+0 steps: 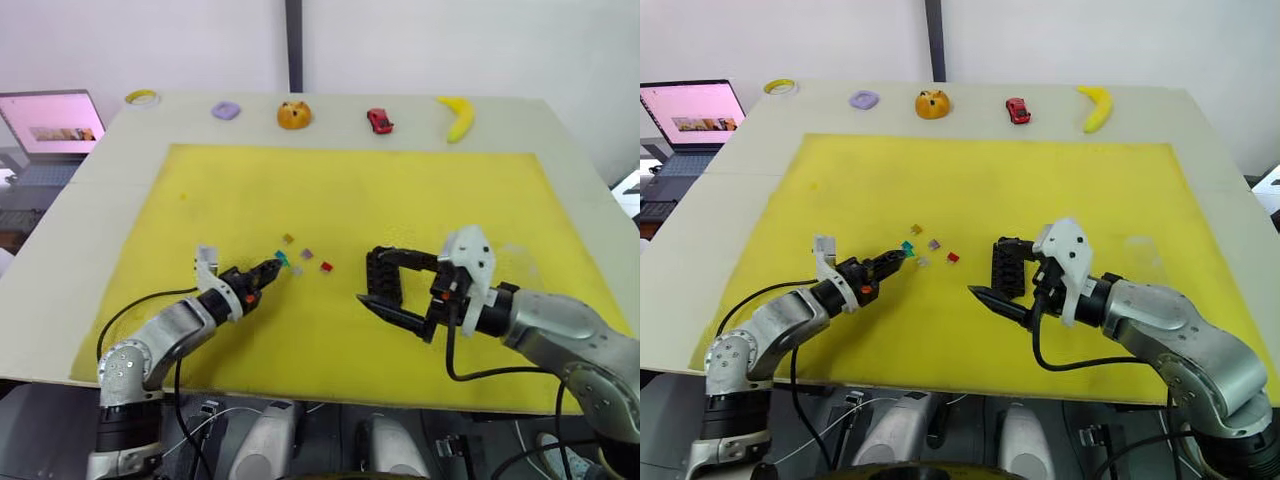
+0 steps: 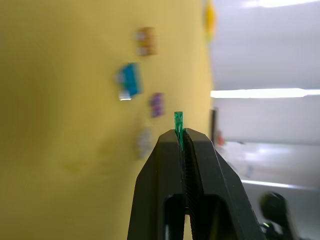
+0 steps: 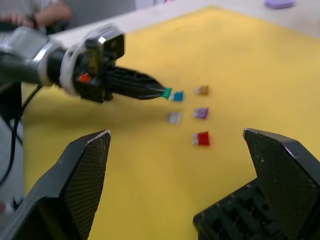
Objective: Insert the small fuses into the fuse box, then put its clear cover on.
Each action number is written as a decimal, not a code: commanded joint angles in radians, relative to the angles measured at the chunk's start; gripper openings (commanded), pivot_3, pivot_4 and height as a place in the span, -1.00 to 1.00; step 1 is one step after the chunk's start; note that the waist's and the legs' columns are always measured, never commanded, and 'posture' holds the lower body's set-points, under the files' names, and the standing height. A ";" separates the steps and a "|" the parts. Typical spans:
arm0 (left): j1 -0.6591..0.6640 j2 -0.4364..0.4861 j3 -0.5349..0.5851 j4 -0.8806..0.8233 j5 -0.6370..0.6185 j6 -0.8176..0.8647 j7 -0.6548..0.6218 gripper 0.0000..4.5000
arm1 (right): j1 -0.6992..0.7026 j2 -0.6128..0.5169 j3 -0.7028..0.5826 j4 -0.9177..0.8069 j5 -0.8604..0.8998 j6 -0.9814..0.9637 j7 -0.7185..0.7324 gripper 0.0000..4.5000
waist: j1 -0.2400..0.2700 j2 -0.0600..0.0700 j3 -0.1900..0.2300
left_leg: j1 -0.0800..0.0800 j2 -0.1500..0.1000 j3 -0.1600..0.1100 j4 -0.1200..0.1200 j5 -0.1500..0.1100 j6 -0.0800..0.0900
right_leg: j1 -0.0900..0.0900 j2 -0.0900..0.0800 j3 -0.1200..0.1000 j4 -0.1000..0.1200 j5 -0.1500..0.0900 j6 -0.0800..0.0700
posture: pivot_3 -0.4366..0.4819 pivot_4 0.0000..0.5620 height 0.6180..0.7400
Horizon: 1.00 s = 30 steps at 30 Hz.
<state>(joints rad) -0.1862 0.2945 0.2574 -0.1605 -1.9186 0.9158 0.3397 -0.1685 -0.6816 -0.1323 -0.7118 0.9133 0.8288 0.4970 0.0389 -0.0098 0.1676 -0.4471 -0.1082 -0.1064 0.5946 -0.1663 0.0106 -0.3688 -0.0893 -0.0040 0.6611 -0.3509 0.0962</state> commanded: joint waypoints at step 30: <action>-0.283 0.004 -0.063 0.052 -0.054 0.050 -0.240 -1.00 | -0.294 0.419 0.063 0.278 0.542 0.028 -0.598 0.25 | -0.033 -0.003 0.002 | -0.001 0.000 0.000 -0.001 0.002 -0.001 | -0.004 0.001 0.000 0.005 0.002 0.004 | -0.05 -0.47 0.92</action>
<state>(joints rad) -0.4647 0.3001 0.1903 -0.0787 -1.9541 0.9749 0.1099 -0.4466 -0.2675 -0.0704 -0.4154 1.4379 0.8665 -0.0990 0.0062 -0.0126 0.1696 -0.4484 -0.1084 -0.1064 0.5937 -0.1644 0.0096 -0.3724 -0.0884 -0.0036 0.6664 -0.3485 0.1002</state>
